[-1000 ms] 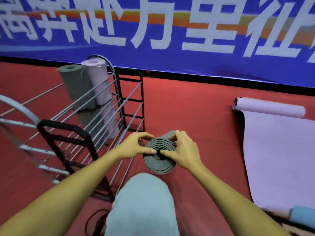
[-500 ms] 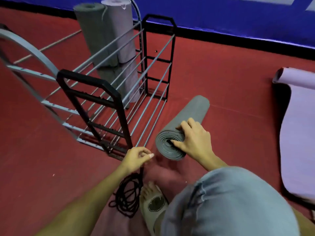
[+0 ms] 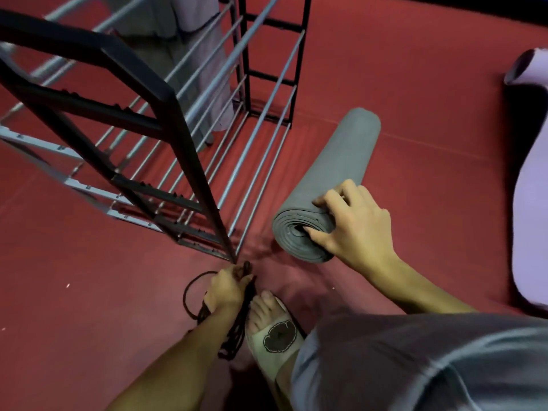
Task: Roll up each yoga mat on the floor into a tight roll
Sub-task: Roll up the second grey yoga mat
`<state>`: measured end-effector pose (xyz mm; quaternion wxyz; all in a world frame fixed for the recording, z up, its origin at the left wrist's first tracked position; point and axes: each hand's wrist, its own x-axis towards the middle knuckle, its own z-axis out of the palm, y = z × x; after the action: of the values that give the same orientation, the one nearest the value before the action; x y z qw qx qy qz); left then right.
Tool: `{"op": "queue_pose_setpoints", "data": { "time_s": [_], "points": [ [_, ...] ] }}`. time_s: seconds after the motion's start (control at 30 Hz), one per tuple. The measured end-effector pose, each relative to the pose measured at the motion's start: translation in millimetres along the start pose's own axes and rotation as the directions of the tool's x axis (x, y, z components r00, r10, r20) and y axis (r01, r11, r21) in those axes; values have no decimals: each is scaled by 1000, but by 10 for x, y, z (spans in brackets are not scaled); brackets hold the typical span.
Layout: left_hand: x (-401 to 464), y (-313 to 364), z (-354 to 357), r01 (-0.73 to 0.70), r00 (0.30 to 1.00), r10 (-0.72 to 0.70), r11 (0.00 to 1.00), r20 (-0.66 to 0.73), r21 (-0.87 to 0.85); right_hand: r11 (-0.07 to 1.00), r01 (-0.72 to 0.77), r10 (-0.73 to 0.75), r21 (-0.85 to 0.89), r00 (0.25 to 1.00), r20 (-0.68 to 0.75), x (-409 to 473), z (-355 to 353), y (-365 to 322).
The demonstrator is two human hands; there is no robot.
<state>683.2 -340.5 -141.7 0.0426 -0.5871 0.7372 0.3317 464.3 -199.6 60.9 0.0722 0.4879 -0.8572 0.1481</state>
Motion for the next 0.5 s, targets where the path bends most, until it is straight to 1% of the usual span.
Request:
{"op": "queue_pose_setpoints", "data": {
  "time_s": [0.03, 0.1, 0.2, 0.3, 0.4, 0.5],
  "points": [
    [-6, 14, 36, 19, 999, -17, 998, -27, 52, 1000, -10, 10, 2, 1000, -9, -10, 1, 19],
    [-13, 59, 79, 26, 997, -19, 995, -73, 99, 1000, -29, 29, 12, 999, -19, -21, -22, 55],
    [-26, 83, 82, 24, 995, -15, 995, -102, 93, 999, -27, 27, 21, 1000, -10, -16, -88, 111],
    [-151, 122, -56, -20, 991, 20, 1000, -131, 4, 1000, 6, -6, 19, 1000, -2, -36, -176, 203],
    [-290, 218, -295, -137, 976, 106, 978, -192, -158, 1000, 19, -19, 14, 1000, -3, -33, -305, 284],
    [-388, 302, -488, -249, 957, 202, 940, -208, -235, 999, 8, -8, 33, 1000, -6, -37, -462, 344]
  ]
}}
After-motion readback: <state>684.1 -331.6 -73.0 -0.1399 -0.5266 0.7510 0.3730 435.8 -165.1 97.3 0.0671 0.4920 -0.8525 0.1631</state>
